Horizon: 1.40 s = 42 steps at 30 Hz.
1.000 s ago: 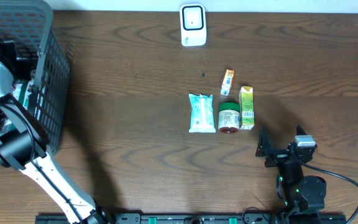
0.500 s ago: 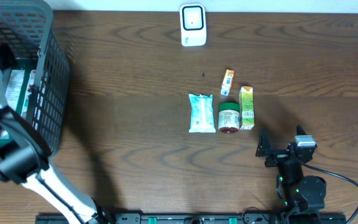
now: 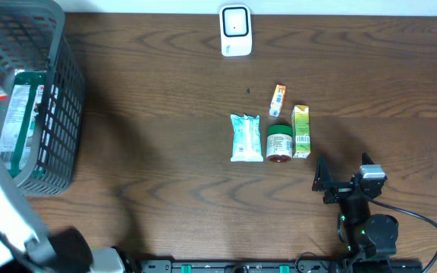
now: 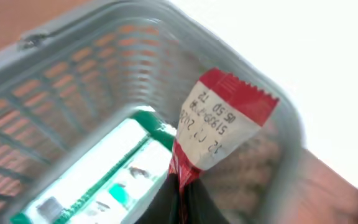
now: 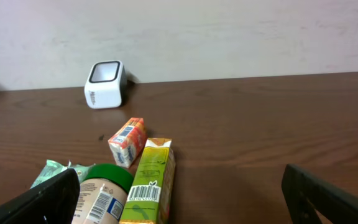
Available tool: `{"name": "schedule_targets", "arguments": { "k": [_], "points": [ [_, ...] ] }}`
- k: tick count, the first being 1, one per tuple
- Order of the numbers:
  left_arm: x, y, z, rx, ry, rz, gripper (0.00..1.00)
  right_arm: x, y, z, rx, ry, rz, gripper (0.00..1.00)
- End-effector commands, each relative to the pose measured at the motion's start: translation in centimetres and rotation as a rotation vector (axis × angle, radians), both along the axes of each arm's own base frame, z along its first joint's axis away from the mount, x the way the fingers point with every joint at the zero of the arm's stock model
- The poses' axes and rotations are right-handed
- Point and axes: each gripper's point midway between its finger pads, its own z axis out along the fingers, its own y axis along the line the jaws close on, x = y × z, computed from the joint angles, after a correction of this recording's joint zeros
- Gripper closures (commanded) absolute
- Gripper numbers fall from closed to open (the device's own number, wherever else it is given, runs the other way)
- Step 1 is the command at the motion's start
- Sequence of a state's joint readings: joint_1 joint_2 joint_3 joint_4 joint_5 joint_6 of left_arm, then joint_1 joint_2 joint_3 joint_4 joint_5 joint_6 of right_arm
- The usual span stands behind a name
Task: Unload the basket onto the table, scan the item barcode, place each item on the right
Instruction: 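Carry the red packet out and place it beside the wipes, then reach the left gripper into the basket toward the green gloves pack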
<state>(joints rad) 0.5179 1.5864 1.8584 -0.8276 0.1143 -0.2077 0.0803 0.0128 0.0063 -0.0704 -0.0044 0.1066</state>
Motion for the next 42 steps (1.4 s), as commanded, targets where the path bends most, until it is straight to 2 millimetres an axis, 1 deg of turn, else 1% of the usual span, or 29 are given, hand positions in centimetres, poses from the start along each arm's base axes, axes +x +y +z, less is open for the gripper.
{"name": "schedule_targets", "arguments": {
  "k": [1, 2, 3, 5, 7, 9, 10, 11, 12, 14, 16, 20, 23, 27, 31, 34, 35, 36, 37, 38, 39, 40, 42],
  "points": [
    [-1.6, -7.4, 4.9, -0.032, -0.121, -0.141, 0.93, 0.0, 0.2, -0.1, 0.011, 0.006, 0.007, 0.01],
    [-2.1, -8.8, 5.5, -0.03, -0.13, -0.169, 0.93, 0.0, 0.2, -0.1, 0.011, 0.006, 0.007, 0.01],
    [-2.6, -10.6, 5.9, -0.036, -0.131, -0.208, 0.93, 0.0, 0.2, -0.1, 0.011, 0.006, 0.007, 0.01],
    [-3.4, -14.1, 5.8, -0.052, -0.108, -0.288, 0.93, 0.0, 0.2, -0.1, 0.011, 0.006, 0.007, 0.01],
    [-3.8, -17.6, 4.5, -0.078, -0.046, -0.381, 0.93, 0.0, 0.2, -0.1, 0.011, 0.006, 0.007, 0.01],
    [-3.9, -20.9, 2.2, -0.103, 0.032, -0.471, 0.93, 0.0, 0.2, -0.1, 0.011, 0.006, 0.007, 0.01],
    [-3.9, -22.7, 0.8, -0.114, 0.073, -0.519, 0.93, 0.0, 0.2, -0.1, 0.011, 0.006, 0.007, 0.01],
    [-3.6, -26.0, -2.4, -0.13, 0.155, -0.607, 0.93, 0.0, 0.2, -0.1, 0.011, 0.006, 0.007, 0.01],
    [-3.4, -27.3, -3.9, -0.138, 0.19, -0.637, 0.93, 0.0, 0.2, -0.1, 0.011, 0.006, 0.007, 0.01],
    [-3.2, -30.1, -7.8, -0.169, 0.273, -0.683, 0.93, 0.0, 0.2, -0.1, 0.011, 0.006, 0.007, 0.01],
    [-2.9, -33.0, -12.2, -0.19, 0.354, -0.725, 0.93, 0.0, 0.2, -0.1, 0.011, 0.006, 0.007, 0.01],
    [-3.0, -37.1, -19.8, -0.219, 0.5, -0.76, 0.93, 0.0, 0.2, -0.1, 0.011, 0.006, 0.007, 0.01],
    [-3.5, -39.5, -24.3, -0.219, 0.608, -0.781, 0.93, 0.0, 0.2, -0.2, 0.011, 0.007, 0.007, 0.01],
    [-3.2, -41.9, -28.2, -0.213, 0.66, -0.804, 0.93, 0.0, 0.2, -0.1, 0.011, 0.006, 0.006, 0.01],
    [-3.1, -42.5, -30.6, -0.235, 0.7, -0.768, 0.93, 0.0, 0.2, -0.1, 0.011, 0.006, 0.007, 0.01],
    [-3.5, -42.8, -31.5, -0.244, 0.727, -0.768, 0.92, 0.0, 0.2, -0.1, 0.011, 0.006, 0.007, 0.01],
    [-3.5, -42.8, -31.5, -0.242, 0.728, -0.771, 0.87, 0.0, 0.2, -0.1, 0.011, 0.006, 0.007, 0.01],
    [-3.6, -42.8, -31.5, -0.243, 0.727, -0.772, 0.72, 0.0, 0.2, -0.1, 0.011, 0.006, 0.007, 0.01],
    [-3.5, -42.9, -31.4, -0.246, 0.725, -0.775, 0.53, 0.0, 0.2, -0.1, 0.011, 0.006, 0.007, 0.01],
    [-3.5, -43.0, -31.3, -0.252, 0.721, -0.779, 0.4, 0.0, 0.2, -0.2, 0.011, 0.007, 0.007, 0.01],
    [-3.4, -43.2, -31.1, -0.257, 0.718, -0.783, 0.33, 0.0, 0.2, -0.1, 0.011, 0.006, 0.007, 0.01],
    [-3.4, -43.3, -31.0, -0.264, 0.716, -0.79, 0.29, 0.0, 0.2, -0.1, 0.011, 0.006, 0.007, 0.01],
    [-3.4, -43.9, -30.3, -0.281, 0.702, -0.826, 0.26, 0.0, 0.2, -0.1, 0.011, 0.006, 0.007, 0.01]
  ]
}}
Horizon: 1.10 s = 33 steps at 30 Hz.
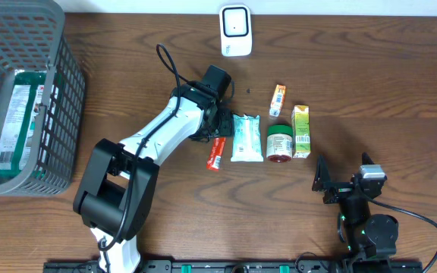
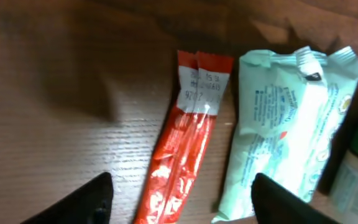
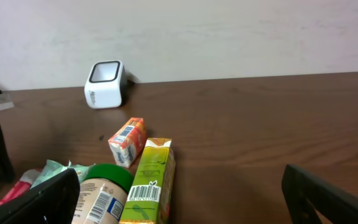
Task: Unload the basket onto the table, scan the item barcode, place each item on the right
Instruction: 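Reach the left gripper into the basket toward the green gloves pack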
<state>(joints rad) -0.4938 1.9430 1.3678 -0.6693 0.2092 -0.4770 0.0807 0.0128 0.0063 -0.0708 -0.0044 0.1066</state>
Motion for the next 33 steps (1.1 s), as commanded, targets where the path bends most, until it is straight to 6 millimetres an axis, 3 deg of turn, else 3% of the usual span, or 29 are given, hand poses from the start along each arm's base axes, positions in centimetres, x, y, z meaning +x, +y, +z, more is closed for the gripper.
{"name": "schedule_targets", "arguments": {
  "k": [1, 5, 10, 18, 23, 26, 27, 30, 33],
  "points": [
    [0.5, -1.2, 1.7, -0.064, -0.02, -0.022, 0.26, 0.0, 0.2, -0.1, 0.011, 0.006, 0.006, 0.01],
    [0.9, -1.3, 4.9, -0.095, -0.083, -0.03, 0.25, 0.0, 0.2, -0.1, 0.011, 0.006, 0.006, 0.01],
    [0.0, 1.6, 10.9, -0.107, -0.18, -0.048, 0.25, 0.0, 0.2, -0.1, 0.011, 0.006, 0.006, 0.01],
    [-2.4, 12.3, 20.1, -0.079, -0.356, 0.13, 0.25, 0.0, 0.2, -0.1, 0.011, 0.006, 0.006, 0.01],
    [-4.0, 21.3, 24.6, 0.058, -0.525, 0.364, 0.25, 0.0, 0.2, -0.1, 0.011, 0.006, 0.006, 0.01],
    [-5.3, 26.6, 26.7, 0.175, -0.607, 0.525, 0.25, 0.0, 0.2, -0.1, 0.011, 0.006, 0.006, 0.01],
    [-6.0, 29.6, 27.6, 0.247, -0.642, 0.621, 0.25, 0.0, 0.2, -0.1, 0.011, 0.006, 0.006, 0.01],
    [-6.4, 33.6, 28.5, 0.334, -0.679, 0.735, 0.25, 0.0, 0.2, -0.1, 0.011, 0.006, 0.006, 0.01],
    [-5.7, 36.2, 28.8, 0.337, -0.706, 0.806, 0.22, 0.0, 0.2, -0.1, 0.011, 0.006, 0.006, 0.01]
  ]
}}
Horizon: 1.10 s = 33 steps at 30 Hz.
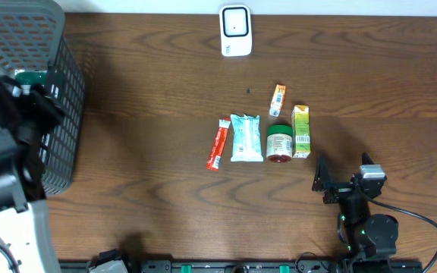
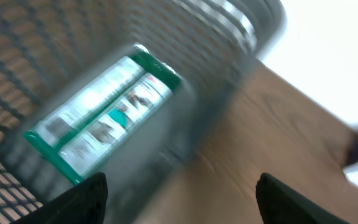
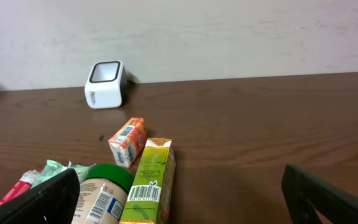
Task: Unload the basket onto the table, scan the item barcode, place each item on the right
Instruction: 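Reach the left gripper into the basket toward the green gloves pack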
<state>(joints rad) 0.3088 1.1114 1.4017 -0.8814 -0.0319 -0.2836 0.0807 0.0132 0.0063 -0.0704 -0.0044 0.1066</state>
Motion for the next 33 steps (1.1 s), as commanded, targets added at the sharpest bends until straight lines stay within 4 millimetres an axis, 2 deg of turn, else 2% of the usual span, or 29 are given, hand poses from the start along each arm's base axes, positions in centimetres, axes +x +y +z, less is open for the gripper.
{"name": "schedule_targets", "arguments": {
  "k": [1, 3, 7, 11, 14, 15, 19, 23, 26, 33],
  "points": [
    [1.2, 4.9, 0.6, 0.034, -0.034, 0.11, 0.22, 0.0, 0.2, -0.1, 0.011, 0.006, 0.006, 0.01],
    [2.0, 6.3, 1.0, 0.02, -0.033, 0.129, 0.22, 0.0, 0.2, -0.1, 0.011, 0.006, 0.006, 0.01],
    [3.1, 9.2, 1.5, -0.002, 0.103, 0.152, 0.22, 0.0, 0.2, -0.1, 0.011, 0.006, 0.006, 0.01],
    [5.6, 12.1, 0.5, 0.007, 0.22, 0.119, 0.16, 0.0, 0.2, -0.1, 0.011, 0.006, 0.006, 0.01],
    [6.6, 13.7, -2.6, -0.003, 0.323, 0.087, 0.14, 0.0, 0.2, -0.1, 0.011, 0.006, 0.006, 0.01],
    [6.3, 14.0, -5.0, -0.036, 0.403, 0.073, 0.14, 0.0, 0.2, -0.1, 0.011, 0.006, 0.006, 0.01],
    [5.7, 14.1, -10.9, -0.137, 0.59, 0.043, 0.14, 0.0, 0.2, -0.1, 0.011, 0.006, 0.006, 0.01],
    [5.9, 13.9, -16.3, -0.177, 0.751, -0.071, 0.14, 0.0, 0.2, -0.1, 0.011, 0.006, 0.006, 0.01],
    [6.4, 14.2, -19.0, -0.202, 0.794, -0.086, 0.13, 0.0, 0.2, -0.1, 0.011, 0.006, 0.006, 0.01],
    [8.4, 15.5, -21.3, -0.169, 0.754, -0.084, 0.13, 0.0, 0.2, -0.1, 0.011, 0.006, 0.006, 0.01]
  ]
}}
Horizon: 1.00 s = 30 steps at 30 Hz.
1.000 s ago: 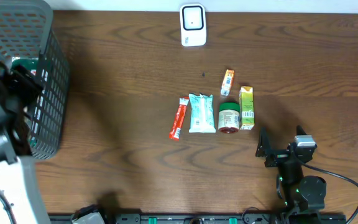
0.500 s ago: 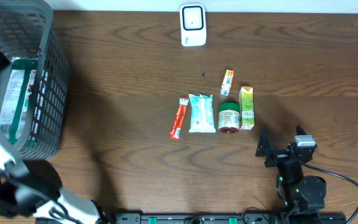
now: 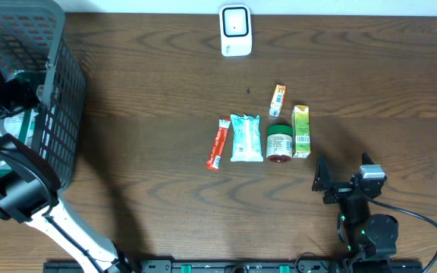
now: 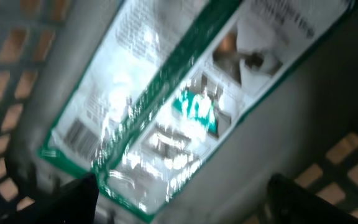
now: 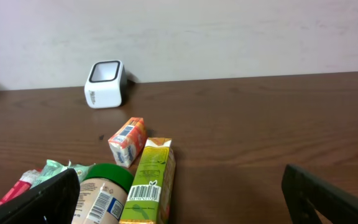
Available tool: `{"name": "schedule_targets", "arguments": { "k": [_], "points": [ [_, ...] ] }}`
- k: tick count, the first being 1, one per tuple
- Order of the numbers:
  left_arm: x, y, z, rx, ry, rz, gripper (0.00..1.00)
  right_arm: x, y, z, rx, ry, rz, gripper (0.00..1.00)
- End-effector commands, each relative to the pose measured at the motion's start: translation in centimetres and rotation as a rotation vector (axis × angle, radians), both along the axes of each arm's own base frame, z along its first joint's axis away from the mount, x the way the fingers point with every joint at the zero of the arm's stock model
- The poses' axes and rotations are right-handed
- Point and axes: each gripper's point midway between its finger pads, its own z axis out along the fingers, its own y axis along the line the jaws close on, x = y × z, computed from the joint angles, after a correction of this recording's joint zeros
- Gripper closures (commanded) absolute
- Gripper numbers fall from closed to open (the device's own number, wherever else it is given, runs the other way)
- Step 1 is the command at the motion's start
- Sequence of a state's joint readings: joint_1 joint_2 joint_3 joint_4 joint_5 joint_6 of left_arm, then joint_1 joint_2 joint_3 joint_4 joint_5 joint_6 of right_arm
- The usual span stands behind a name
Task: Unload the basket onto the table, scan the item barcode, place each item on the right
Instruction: 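Reach the left gripper into the basket toward the green gloves pack, then grasp and lift the green 3M Comfort Grip gloves pack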
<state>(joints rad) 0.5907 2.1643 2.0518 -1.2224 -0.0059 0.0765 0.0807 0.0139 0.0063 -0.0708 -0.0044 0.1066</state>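
A green-and-white packet (image 4: 179, 93) lies flat on the floor of the grey basket (image 3: 59, 98) at the far left. My left gripper (image 4: 179, 205) hangs open close over it, its fingertips either side of the packet's near end; from overhead the left gripper (image 3: 17, 95) is inside the basket. The white scanner (image 3: 235, 30) stands at the table's back edge. My right gripper (image 5: 185, 205) rests open near the front right, nothing between its fingers.
In a row mid-table lie a red stick packet (image 3: 217, 144), a pale wipes pack (image 3: 245, 137), a green-lidded jar (image 3: 279, 142), a green carton (image 3: 300, 130) and a small orange box (image 3: 278, 99). The basket walls surround the left gripper.
My left gripper was open above the basket with the green-and-white packet well below it; now it is down inside the basket, close over that packet. The right arm has not moved.
First my left gripper was shut on the red stick packet over the basket. Then the stick lay on the table beside the wipes pack, the gripper open above it. After that the gripper was back over the basket, and now it is low inside.
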Motion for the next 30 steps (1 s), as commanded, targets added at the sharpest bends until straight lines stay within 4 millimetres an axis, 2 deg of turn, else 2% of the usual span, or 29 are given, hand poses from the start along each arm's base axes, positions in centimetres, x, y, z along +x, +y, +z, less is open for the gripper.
{"name": "schedule_targets", "arguments": {
  "k": [1, 7, 11, 16, 25, 30],
  "points": [
    [0.7, 0.4, -1.4, 0.014, -0.009, -0.028, 0.13, 0.0, 0.2, -0.1, 0.012, 0.005, 0.006, 0.01],
    [1.5, 0.9, -4.4, 0.046, -0.022, -0.133, 0.12, 0.0, 0.2, -0.1, 0.012, 0.005, 0.006, 0.01],
    [1.6, 0.9, -6.3, 0.058, -0.028, -0.179, 0.09, 0.0, 0.2, -0.1, 0.012, 0.005, 0.006, 0.01],
    [2.4, -0.9, -7.8, -0.025, -0.084, -0.266, 0.08, 0.0, 0.2, -0.1, 0.012, 0.005, 0.006, 0.01],
    [1.6, -0.7, -10.6, 0.002, -0.07, -0.256, 0.08, 0.0, 0.2, -0.1, 0.012, 0.005, 0.006, 0.01],
    [0.6, 0.2, -11.8, 0.06, -0.027, -0.242, 0.09, 0.0, 0.2, -0.1, 0.012, 0.005, 0.006, 0.01]
  ]
}}
